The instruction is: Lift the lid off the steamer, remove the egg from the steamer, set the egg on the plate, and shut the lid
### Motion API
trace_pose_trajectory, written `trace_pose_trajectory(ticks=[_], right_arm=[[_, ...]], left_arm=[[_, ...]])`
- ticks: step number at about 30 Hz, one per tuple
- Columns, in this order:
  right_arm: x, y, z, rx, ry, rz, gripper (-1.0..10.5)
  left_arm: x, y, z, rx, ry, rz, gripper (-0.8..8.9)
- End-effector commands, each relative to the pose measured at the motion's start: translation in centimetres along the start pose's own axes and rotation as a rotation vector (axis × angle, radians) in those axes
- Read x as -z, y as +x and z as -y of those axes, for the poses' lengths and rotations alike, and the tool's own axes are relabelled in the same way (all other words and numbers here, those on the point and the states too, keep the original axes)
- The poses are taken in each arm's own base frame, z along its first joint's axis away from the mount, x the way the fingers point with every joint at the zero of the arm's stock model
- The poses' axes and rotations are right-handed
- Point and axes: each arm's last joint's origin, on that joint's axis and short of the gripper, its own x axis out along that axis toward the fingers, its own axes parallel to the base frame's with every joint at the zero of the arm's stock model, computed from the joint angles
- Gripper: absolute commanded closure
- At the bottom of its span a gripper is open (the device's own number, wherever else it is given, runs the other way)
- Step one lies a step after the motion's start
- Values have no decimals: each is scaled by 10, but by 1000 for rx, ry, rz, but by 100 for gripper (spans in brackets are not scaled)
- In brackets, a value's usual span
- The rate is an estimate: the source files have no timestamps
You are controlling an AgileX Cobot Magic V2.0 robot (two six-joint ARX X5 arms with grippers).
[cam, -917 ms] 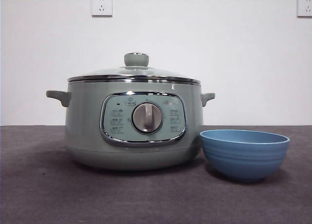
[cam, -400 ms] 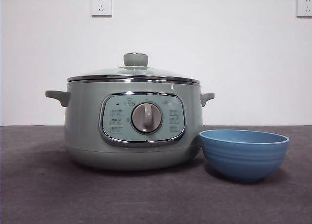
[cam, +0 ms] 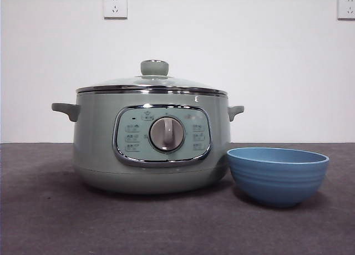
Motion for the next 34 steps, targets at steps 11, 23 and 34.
trace_pose_trajectory(ticks=[11,23,34], right_arm=[[-1,-1,-1,0,-12,7,946],[-1,-1,-1,0,-12,7,946],[-1,-1,-1,0,-12,7,946]], left_arm=[[-5,2,-1,-31,44,40,817],[-14,-49,-20,-446,411,704,817],[95,9,-59,-787,353,833,817]])
